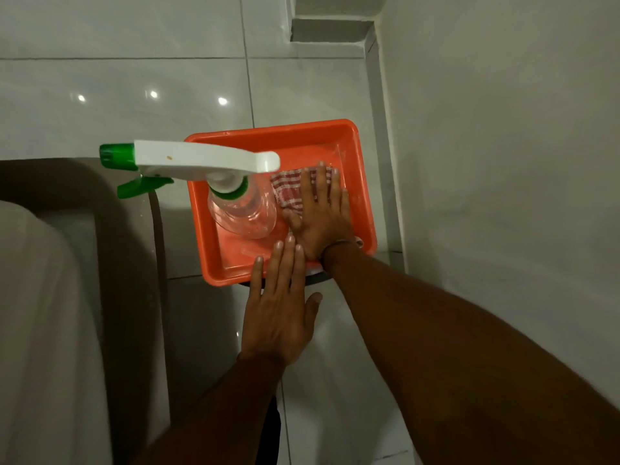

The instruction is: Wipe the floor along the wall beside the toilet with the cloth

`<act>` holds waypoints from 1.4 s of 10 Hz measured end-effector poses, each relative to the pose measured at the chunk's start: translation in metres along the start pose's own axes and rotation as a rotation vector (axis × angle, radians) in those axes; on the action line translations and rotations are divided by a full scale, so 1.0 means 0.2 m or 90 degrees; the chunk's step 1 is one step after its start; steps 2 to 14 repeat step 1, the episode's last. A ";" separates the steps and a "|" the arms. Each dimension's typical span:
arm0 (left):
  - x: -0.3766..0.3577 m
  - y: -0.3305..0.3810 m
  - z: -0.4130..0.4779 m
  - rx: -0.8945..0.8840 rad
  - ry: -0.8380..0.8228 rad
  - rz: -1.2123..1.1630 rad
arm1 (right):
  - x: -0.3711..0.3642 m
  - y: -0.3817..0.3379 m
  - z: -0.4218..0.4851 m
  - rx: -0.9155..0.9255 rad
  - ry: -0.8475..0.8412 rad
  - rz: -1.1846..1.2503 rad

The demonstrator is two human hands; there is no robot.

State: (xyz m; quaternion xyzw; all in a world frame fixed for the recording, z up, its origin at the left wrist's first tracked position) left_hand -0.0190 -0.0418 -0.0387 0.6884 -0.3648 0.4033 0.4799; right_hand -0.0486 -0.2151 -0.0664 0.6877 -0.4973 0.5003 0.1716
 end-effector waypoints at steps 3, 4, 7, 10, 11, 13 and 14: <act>0.02 0.02 -0.01 -0.012 -0.019 0.021 | 0.06 0.03 -0.08 0.008 0.068 0.040; 0.02 0.02 -0.01 -0.012 -0.019 0.021 | 0.06 0.03 -0.08 0.008 0.068 0.040; 0.02 0.02 -0.01 -0.012 -0.019 0.021 | 0.06 0.03 -0.08 0.008 0.068 0.040; 0.02 0.02 -0.01 -0.012 -0.019 0.021 | 0.06 0.03 -0.08 0.008 0.068 0.040; 0.02 0.02 -0.01 -0.012 -0.019 0.021 | 0.06 0.03 -0.08 0.008 0.068 0.040; 0.02 0.02 -0.01 -0.012 -0.019 0.021 | 0.06 0.03 -0.08 0.008 0.068 0.040; 0.02 0.02 -0.01 -0.012 -0.019 0.021 | 0.06 0.03 -0.08 0.008 0.068 0.040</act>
Point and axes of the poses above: each hand's wrist, its own z-axis towards the middle knuckle, its own x-axis out of the back of the hand, y = z × x, the point moved 5 cm from there along z, towards the middle knuckle, and after that the axes turned 4 degrees about -y, right-handed, at the moved point
